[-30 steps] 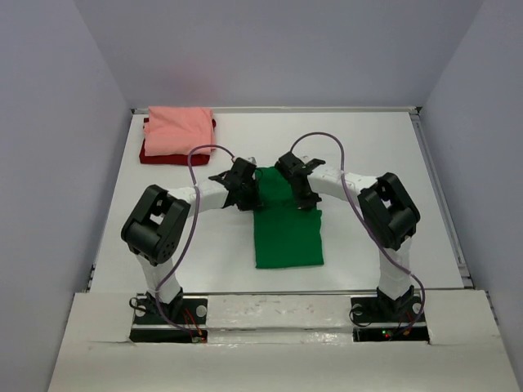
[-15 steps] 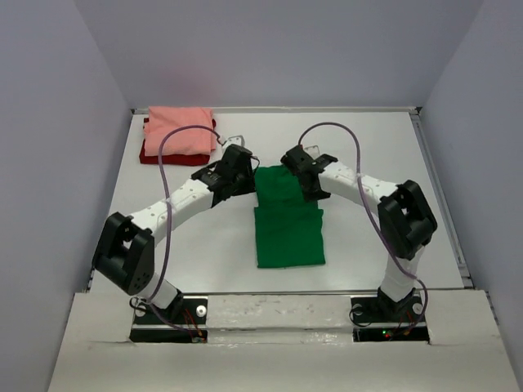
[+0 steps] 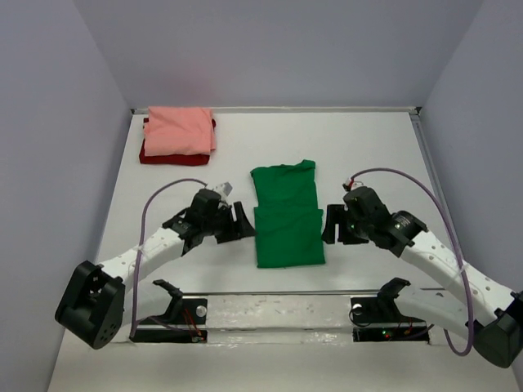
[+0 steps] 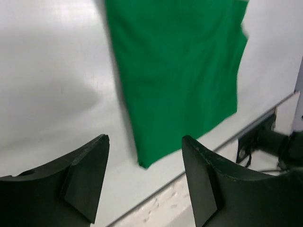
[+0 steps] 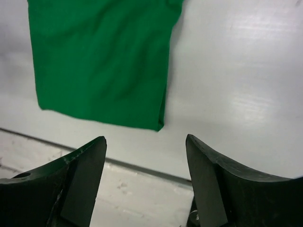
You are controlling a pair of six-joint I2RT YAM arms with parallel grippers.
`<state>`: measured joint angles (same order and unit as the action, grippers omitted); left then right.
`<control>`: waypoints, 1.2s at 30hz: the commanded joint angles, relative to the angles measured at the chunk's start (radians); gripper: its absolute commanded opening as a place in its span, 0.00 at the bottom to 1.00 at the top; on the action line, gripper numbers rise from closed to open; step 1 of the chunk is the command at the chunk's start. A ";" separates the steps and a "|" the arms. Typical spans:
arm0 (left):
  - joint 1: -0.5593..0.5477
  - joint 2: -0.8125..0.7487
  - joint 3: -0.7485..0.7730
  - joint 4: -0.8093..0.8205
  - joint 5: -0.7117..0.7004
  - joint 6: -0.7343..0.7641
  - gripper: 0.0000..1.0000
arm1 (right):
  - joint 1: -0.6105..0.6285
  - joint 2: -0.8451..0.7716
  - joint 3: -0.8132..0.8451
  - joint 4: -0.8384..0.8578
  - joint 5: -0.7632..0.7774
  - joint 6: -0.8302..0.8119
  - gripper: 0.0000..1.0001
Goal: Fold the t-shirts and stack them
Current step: Grab one side of the 2/3 rectangular tshirt with both arms
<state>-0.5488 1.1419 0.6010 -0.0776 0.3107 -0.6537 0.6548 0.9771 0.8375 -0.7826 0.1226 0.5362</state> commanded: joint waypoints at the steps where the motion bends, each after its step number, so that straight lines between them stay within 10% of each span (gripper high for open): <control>1: 0.006 -0.097 -0.189 0.232 0.284 -0.167 0.72 | 0.000 -0.025 -0.046 0.048 -0.209 0.209 0.69; 36: -0.016 0.107 -0.308 0.327 0.383 -0.182 0.73 | 0.009 0.080 -0.429 0.370 -0.066 0.508 0.65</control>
<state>-0.5537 1.2240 0.3035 0.1810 0.6388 -0.8291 0.6559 1.0206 0.4305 -0.4446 -0.0002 1.0409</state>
